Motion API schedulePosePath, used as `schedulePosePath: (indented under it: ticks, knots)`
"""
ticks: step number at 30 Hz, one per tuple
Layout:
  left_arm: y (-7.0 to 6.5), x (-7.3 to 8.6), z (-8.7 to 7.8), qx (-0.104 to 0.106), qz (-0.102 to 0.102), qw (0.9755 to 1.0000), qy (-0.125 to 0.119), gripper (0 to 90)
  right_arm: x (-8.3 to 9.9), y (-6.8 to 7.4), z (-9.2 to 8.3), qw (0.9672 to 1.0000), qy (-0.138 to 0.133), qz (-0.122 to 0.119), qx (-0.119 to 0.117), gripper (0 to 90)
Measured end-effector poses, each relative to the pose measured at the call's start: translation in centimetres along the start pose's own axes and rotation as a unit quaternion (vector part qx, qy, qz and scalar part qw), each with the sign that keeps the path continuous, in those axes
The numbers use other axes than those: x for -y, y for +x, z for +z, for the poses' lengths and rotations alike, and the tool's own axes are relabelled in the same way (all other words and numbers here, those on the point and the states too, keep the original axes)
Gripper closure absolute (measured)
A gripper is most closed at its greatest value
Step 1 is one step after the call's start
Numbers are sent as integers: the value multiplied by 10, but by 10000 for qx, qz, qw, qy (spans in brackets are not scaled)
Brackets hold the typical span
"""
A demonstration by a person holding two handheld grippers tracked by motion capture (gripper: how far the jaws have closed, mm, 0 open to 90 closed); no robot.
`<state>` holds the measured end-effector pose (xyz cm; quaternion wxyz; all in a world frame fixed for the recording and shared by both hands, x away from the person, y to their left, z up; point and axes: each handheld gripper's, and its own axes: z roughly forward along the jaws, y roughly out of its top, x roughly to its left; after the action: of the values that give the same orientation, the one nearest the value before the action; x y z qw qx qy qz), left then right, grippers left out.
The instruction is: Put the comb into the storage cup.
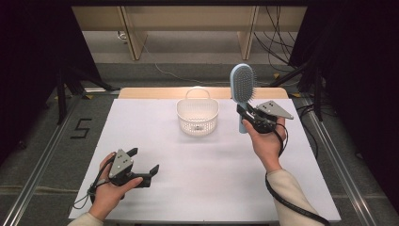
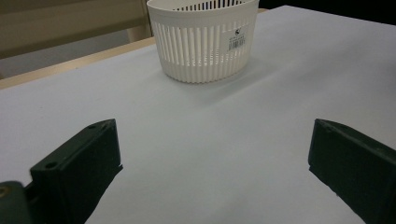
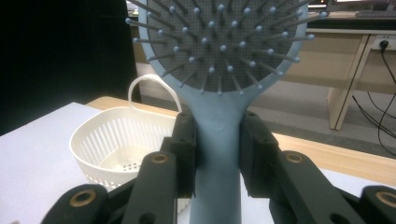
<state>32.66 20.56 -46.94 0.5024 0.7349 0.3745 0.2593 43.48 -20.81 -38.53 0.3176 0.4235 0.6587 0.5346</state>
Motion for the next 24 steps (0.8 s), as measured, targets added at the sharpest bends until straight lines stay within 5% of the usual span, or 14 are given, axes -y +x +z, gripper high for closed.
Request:
schedulePosePath:
  ticks: [24]
  knots:
    - [0, 0, 0, 3, 11, 10000, -21, 19, -2, 3, 7, 10000, -16, 7, -51, 704]
